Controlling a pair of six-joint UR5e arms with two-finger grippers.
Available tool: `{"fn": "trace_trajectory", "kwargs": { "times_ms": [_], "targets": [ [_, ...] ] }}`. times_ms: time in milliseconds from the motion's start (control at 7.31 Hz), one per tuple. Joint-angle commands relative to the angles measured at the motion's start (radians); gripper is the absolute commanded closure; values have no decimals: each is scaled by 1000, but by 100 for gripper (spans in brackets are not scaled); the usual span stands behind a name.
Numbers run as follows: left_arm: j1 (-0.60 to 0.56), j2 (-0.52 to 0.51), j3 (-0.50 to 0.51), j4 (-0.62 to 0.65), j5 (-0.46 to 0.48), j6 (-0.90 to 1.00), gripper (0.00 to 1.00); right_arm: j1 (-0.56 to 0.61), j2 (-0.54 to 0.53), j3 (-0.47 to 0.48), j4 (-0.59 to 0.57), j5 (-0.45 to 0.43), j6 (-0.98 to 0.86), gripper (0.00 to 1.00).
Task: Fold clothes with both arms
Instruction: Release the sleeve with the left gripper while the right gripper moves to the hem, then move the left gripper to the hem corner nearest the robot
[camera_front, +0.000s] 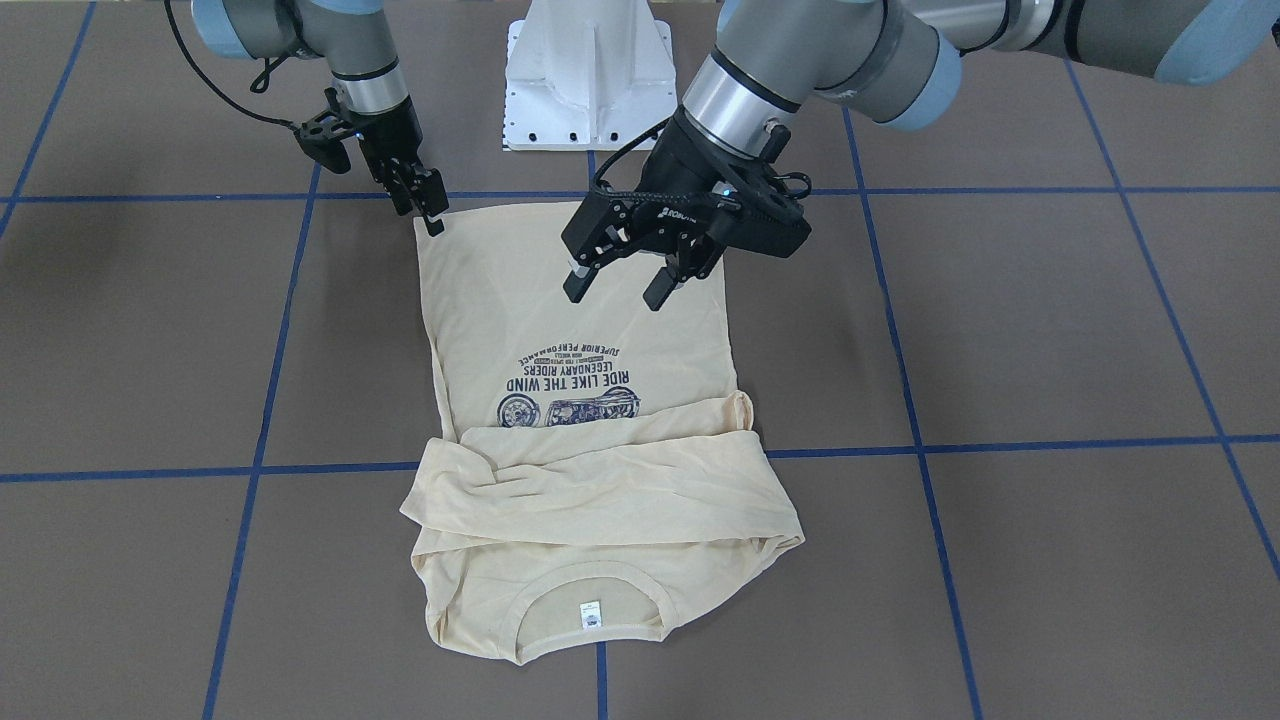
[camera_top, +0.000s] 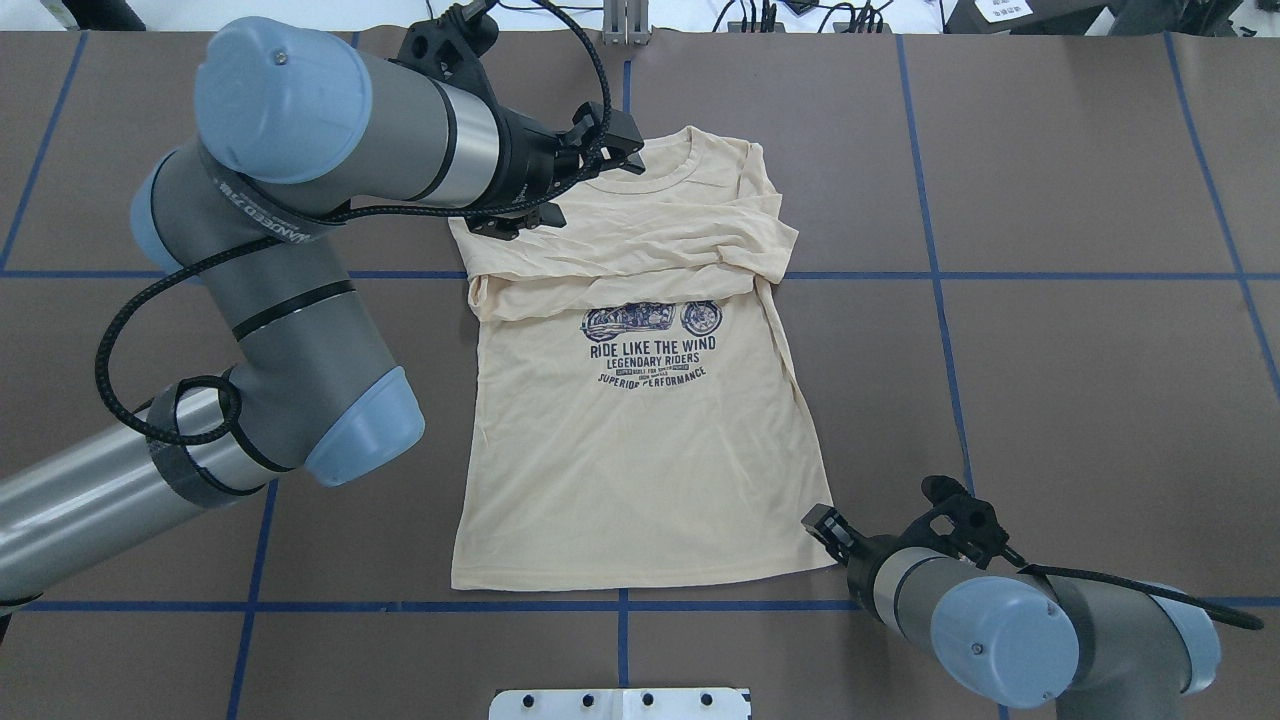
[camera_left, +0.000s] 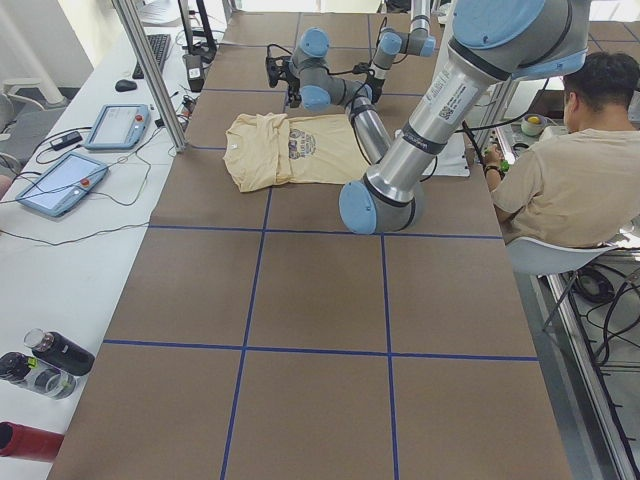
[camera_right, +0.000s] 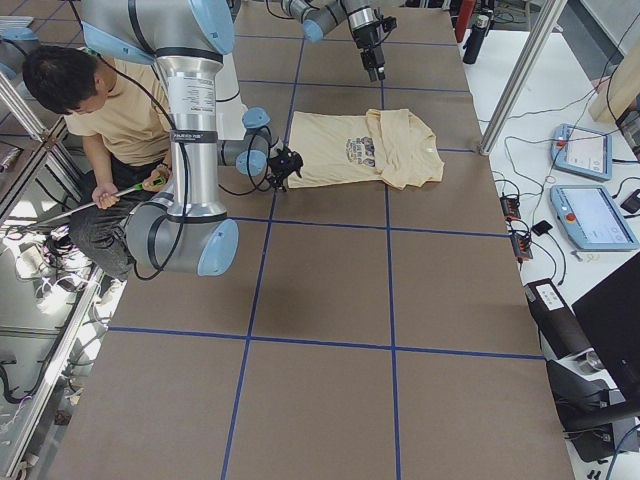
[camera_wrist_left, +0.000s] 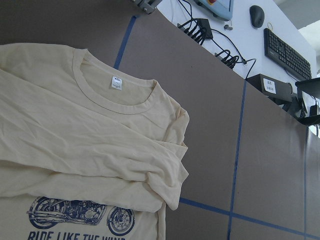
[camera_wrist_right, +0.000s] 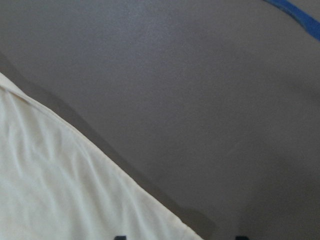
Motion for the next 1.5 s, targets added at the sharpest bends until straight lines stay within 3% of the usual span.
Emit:
{"fn": "trace_trajectory", "kwargs": {
  "times_ms": [0, 684, 1095, 1368],
  "targets": [
    [2, 25, -13, 0, 2, 1, 4, 1, -1, 3, 0, 5, -2, 100],
    [12, 50, -52, 6, 0, -5, 6, 10, -12, 52, 0, 6, -3, 100],
    [219, 345, -261, 63, 135, -30, 5, -36, -145, 211, -31, 8, -2, 100],
    [298, 436, -288, 64, 133, -152, 5, -76, -162, 222, -31, 9, 3, 100]
  ]
}}
